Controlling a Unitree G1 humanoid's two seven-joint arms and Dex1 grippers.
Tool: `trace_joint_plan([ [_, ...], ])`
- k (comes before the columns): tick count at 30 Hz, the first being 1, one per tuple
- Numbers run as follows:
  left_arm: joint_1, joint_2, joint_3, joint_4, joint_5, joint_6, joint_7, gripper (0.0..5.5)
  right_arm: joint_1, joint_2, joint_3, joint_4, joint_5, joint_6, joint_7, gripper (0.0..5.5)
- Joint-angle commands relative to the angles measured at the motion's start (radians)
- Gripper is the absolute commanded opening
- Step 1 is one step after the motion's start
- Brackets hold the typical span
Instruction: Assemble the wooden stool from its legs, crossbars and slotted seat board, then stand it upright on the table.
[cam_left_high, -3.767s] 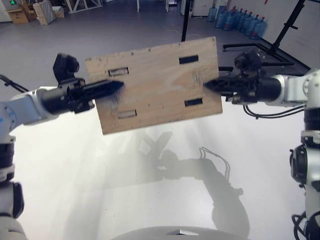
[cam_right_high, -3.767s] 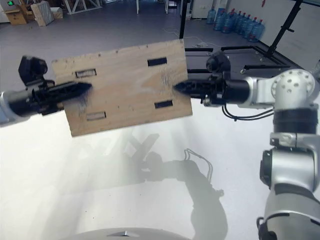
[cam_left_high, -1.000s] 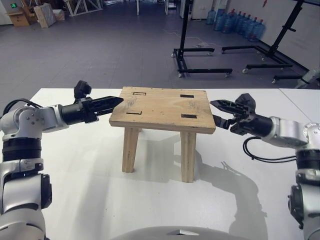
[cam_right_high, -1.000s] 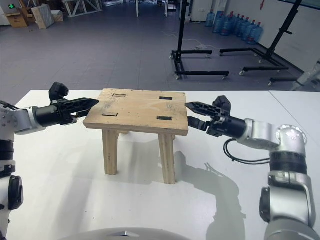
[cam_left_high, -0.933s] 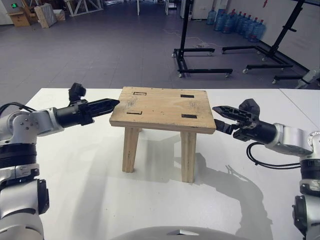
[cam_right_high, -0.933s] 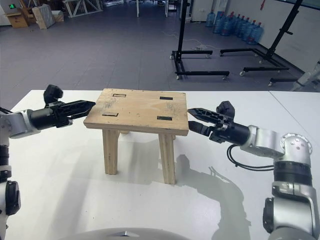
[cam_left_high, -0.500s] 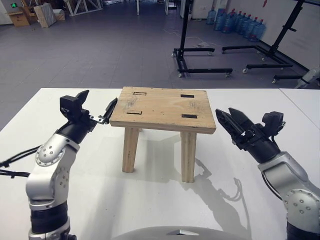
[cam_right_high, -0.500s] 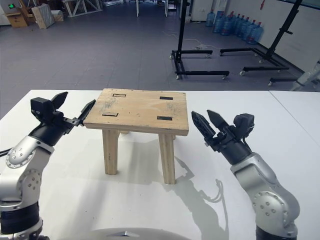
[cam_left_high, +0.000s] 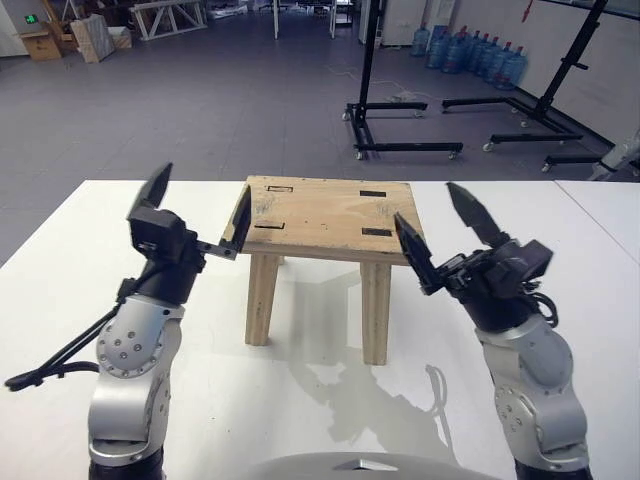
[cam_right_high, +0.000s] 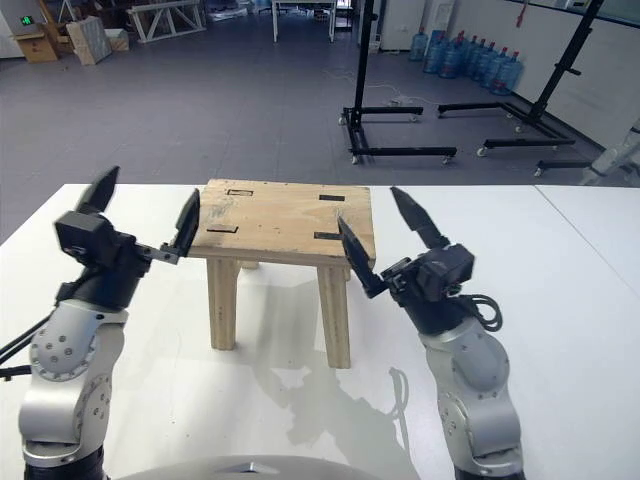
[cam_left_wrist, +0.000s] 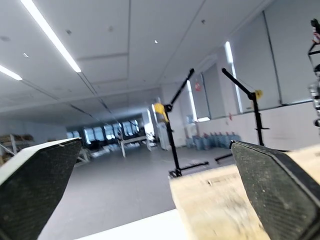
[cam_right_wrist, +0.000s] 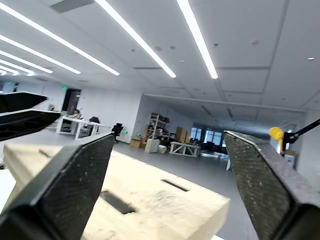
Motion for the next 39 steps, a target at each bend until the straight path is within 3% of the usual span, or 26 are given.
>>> trace_joint_plan([
  [1, -0.037, 0.010, -0.095, 0.339, 0.126, -0.182, -0.011, 5.40, -0.105, 0.017, 0.011, 0.316, -0.186, -0.247, -0.009, 3.96],
  [9, -0.396, -0.026, -0.143, 0.983, 0.268, -0.521, 0.099, 5.40, -0.514, 0.125, 0.009, 1.014, -0.380, -0.552, -0.217, 3.96],
  [15, -0.477, -0.080, -0.143, 1.073, 0.268, -0.615, 0.148, 5.40, -0.636, 0.080, -0.029, 1.274, -0.457, -0.688, -0.363, 3.96],
  [21, -0.431, -0.108, -0.128, 1.030, 0.270, -0.618, 0.196, 5.40, -0.596, 0.098, -0.033, 1.195, -0.420, -0.714, -0.384, 3.96],
  [29, -0.409, -0.143, -0.091, 0.970, 0.227, -0.579, 0.227, 5.40, -0.528, 0.172, -0.043, 1.026, -0.318, -0.584, -0.388, 3.96],
  [39, -0.410, -0.155, -0.079, 0.964, 0.244, -0.562, 0.263, 5.40, -0.473, 0.196, -0.018, 0.946, -0.339, -0.533, -0.383, 3.96],
])
